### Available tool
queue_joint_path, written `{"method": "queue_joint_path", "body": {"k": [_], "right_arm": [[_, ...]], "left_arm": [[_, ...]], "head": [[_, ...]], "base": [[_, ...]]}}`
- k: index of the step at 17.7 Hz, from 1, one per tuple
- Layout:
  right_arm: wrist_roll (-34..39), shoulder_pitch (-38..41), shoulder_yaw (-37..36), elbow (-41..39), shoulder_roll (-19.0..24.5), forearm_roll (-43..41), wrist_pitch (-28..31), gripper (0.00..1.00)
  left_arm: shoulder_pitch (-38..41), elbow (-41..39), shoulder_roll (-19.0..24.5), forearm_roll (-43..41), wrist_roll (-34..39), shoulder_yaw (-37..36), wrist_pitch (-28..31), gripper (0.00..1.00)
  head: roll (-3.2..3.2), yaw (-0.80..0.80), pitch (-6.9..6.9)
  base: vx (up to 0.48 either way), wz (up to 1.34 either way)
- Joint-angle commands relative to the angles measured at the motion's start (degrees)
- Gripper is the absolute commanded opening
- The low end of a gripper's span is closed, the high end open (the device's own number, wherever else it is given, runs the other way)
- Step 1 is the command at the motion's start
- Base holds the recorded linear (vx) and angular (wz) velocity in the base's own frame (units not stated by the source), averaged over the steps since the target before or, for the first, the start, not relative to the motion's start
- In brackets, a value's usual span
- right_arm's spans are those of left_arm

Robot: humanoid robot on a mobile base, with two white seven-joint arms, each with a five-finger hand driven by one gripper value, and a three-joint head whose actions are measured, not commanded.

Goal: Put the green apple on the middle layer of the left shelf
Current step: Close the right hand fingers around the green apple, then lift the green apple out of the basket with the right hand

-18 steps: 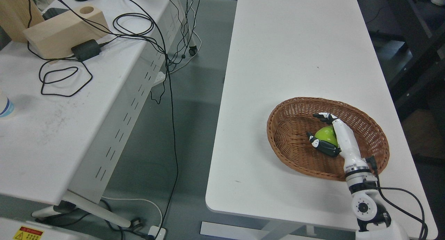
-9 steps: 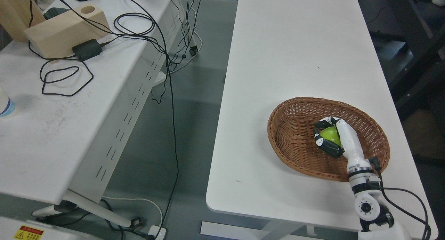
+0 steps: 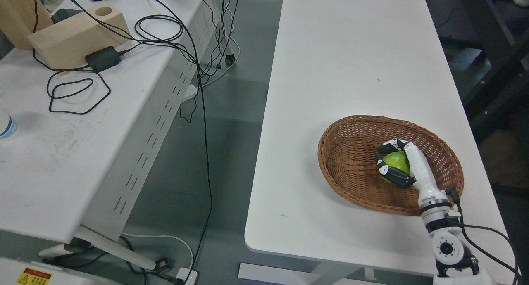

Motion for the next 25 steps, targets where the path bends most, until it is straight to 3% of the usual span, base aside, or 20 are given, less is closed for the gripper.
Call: {"method": "queue_joint_path", "body": {"k": [1, 9, 13, 25], "right_arm": [[1.8, 4.5, -5.8, -8.2, -0.9, -8.2, -0.7, 0.04], [2.0, 5.7, -12.6, -9.4, -2.2, -17.8, -1.6, 0.05], [2.0, 6.0, -15.0, -9.4, -1.5, -21.5, -8.0, 0.05], [1.8, 6.1, -16.4, -9.5, 2.1, -23.1, -11.9, 0.05]], "left_arm": [[-1.2, 0.0, 1.0, 0.0, 0.0, 0.0, 0.0, 1.0], [-1.2, 0.0, 1.0, 0.0, 0.0, 0.0, 0.0, 1.0], [-1.2, 0.0, 1.0, 0.0, 0.0, 0.0, 0.0, 1.0], [-1.2, 0.0, 1.0, 0.0, 0.0, 0.0, 0.0, 1.0]], "head": [[0.0, 0.0, 0.0], [0.0, 0.0, 0.0], [0.0, 0.0, 0.0], [0.0, 0.0, 0.0]], "base": [[0.0, 0.0], [0.0, 0.0], [0.0, 0.0], [0.0, 0.0]]}}
